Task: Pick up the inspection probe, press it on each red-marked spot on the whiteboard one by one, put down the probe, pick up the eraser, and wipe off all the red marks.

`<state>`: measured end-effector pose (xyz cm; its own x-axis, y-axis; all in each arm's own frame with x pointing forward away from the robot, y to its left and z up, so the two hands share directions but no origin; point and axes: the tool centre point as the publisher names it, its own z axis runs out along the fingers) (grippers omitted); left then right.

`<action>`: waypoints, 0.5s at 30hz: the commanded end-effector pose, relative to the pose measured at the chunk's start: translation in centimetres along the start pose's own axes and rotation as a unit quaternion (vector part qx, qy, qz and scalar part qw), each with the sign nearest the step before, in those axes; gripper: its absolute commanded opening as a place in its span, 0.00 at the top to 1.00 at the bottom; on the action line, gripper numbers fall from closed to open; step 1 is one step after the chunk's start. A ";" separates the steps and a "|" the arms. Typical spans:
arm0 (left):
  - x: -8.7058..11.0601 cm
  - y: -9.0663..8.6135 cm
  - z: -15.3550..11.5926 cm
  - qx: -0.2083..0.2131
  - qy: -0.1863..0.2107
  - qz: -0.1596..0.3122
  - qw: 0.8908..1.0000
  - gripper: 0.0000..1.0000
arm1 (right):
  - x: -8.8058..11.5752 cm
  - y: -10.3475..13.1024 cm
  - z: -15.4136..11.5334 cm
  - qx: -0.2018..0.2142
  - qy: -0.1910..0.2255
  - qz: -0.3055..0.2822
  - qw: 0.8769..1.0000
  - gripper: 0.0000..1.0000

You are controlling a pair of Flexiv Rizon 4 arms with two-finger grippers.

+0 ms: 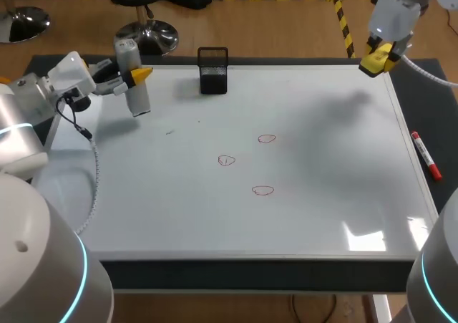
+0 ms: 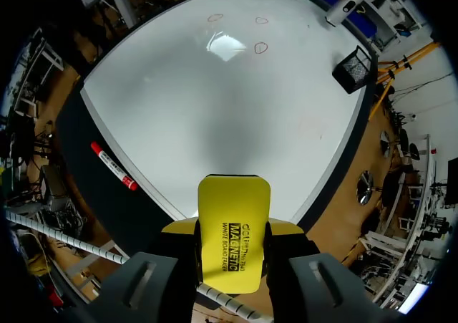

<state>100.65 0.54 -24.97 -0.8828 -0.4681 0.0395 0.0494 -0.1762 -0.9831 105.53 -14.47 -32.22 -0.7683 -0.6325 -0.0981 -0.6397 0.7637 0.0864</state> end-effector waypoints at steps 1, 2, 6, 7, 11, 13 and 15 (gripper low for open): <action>0.0 0.0 0.0 0.001 -0.001 0.001 1.000 1.00 | -0.1 -0.1 -0.1 0.000 0.003 -0.001 1.000 1.00; 0.0 0.0 0.0 0.001 -0.001 0.001 1.000 1.00 | -0.1 -0.1 -0.1 0.000 0.003 -0.001 1.000 1.00; 0.0 0.0 0.0 0.001 -0.001 0.001 1.000 1.00 | -0.1 -0.1 -0.1 0.000 0.003 -0.001 1.000 1.00; 0.0 0.0 0.0 0.001 -0.001 0.001 1.000 1.00 | -0.1 -0.1 -0.1 0.000 0.003 -0.001 1.000 1.00; 0.0 0.0 0.0 0.001 -0.001 0.001 1.000 1.00 | -0.1 -0.1 -0.1 0.000 0.003 -0.001 1.000 1.00; 0.0 0.0 0.0 0.001 -0.001 0.001 1.000 1.00 | -0.1 -0.1 -0.1 0.000 0.003 -0.001 1.000 1.00; 0.0 0.0 0.0 0.001 -0.001 0.001 1.000 1.00 | -0.2 0.8 -0.2 0.000 0.000 -0.014 1.000 1.00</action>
<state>100.62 0.55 -24.96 -0.8824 -0.4688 0.0394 0.0497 -0.1762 -0.9831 105.46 -14.11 -32.18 -0.7573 -0.6451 -0.1019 -0.6528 0.7520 0.0910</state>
